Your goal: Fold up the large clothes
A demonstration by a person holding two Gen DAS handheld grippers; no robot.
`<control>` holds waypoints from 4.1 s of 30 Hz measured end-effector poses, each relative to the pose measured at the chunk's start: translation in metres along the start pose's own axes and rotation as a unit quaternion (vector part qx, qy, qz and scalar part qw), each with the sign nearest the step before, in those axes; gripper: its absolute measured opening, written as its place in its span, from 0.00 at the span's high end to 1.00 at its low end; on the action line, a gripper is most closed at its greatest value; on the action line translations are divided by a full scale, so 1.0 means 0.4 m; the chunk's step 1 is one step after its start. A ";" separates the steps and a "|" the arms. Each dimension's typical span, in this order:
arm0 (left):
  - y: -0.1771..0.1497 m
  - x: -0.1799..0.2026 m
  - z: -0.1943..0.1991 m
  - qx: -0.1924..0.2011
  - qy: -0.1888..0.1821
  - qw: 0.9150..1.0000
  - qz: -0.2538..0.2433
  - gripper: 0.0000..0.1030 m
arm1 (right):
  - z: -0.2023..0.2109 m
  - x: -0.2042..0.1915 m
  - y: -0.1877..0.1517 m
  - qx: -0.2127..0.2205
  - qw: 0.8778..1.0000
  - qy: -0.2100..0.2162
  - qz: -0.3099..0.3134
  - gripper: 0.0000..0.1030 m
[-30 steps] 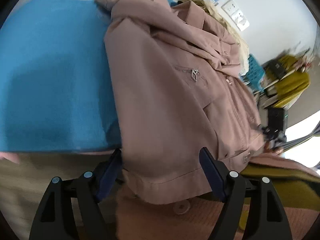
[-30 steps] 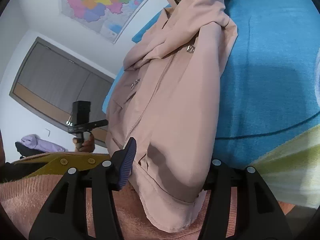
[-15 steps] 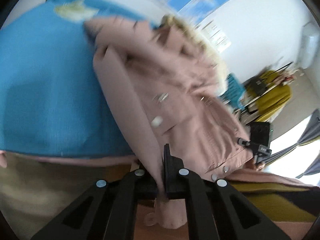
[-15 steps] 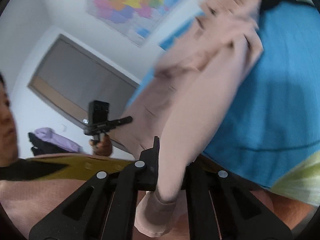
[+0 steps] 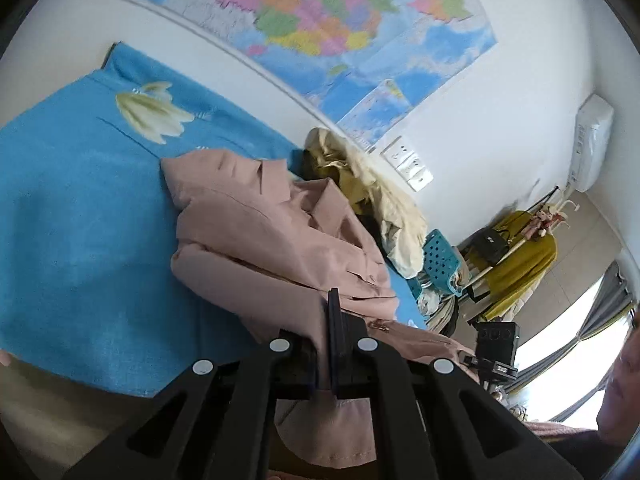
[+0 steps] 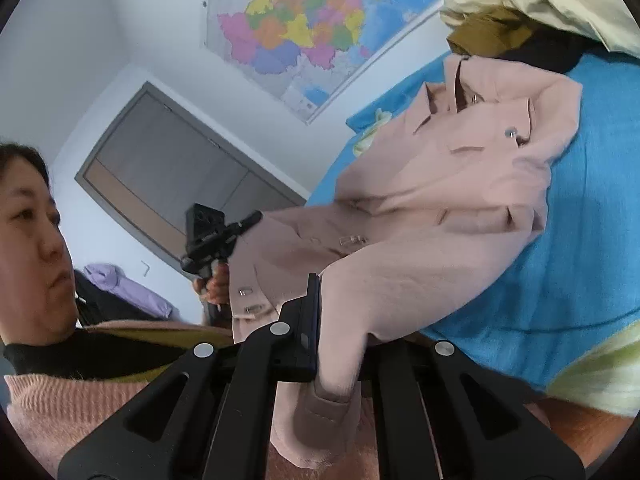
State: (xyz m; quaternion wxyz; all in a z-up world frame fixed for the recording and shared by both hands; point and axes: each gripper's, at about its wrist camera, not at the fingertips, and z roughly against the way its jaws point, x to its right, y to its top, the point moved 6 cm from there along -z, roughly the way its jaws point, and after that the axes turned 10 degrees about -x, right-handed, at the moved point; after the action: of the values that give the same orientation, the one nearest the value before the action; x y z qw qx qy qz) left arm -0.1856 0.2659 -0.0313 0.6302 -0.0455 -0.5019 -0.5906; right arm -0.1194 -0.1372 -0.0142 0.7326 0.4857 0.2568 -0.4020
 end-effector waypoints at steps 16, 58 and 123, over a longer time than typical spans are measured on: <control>0.379 0.005 -0.109 -0.033 0.057 0.998 -0.013 0.97 | 0.053 0.061 0.393 0.084 0.996 -0.012 -0.017 0.94; 0.521 -0.165 -0.463 -0.155 0.312 0.931 -0.108 0.96 | -0.392 0.250 0.559 -0.092 0.927 -0.331 0.153 0.94; 0.201 -0.272 -0.350 -0.115 0.191 0.972 -0.071 0.78 | -0.018 0.473 0.304 0.008 0.970 -0.236 -0.062 0.89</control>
State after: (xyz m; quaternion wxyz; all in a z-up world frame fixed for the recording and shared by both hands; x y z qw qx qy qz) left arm -0.0191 0.2749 -0.1318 0.6615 0.0312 -0.3030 -0.6854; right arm 0.0860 -0.1700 -0.1006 0.7421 0.3664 0.1029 -0.5518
